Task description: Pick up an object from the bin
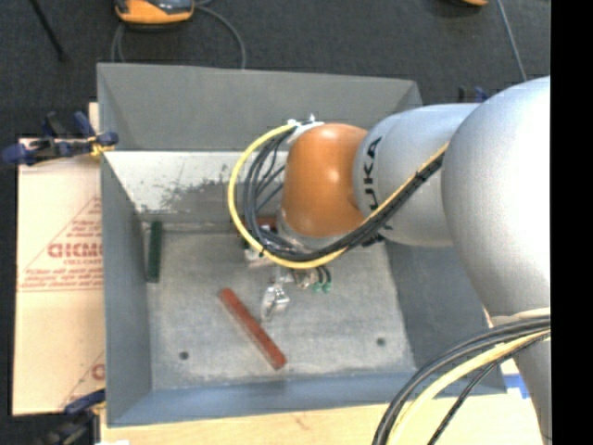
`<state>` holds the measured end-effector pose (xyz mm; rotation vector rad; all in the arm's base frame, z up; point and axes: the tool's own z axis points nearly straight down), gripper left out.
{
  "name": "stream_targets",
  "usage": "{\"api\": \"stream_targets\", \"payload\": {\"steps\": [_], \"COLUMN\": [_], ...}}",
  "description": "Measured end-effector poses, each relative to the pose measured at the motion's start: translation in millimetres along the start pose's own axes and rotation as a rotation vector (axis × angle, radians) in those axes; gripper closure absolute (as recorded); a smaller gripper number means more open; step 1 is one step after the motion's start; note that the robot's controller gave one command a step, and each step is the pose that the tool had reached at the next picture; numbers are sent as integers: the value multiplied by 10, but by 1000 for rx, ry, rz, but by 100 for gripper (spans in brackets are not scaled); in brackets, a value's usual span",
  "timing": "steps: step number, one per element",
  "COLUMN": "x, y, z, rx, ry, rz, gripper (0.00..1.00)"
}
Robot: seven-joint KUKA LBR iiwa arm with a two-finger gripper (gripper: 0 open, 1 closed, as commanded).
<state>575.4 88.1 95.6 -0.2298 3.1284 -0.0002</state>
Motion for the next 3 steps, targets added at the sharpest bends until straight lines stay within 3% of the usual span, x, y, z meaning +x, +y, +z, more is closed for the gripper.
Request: {"api": "stream_targets", "payload": {"steps": [2, 3], "x": [-62, -276], "y": [-54, 62], "z": [-12, -60], "rx": [-2, -1], "ry": [0, 1], "rz": [35, 50], "gripper": [0, 0]}}
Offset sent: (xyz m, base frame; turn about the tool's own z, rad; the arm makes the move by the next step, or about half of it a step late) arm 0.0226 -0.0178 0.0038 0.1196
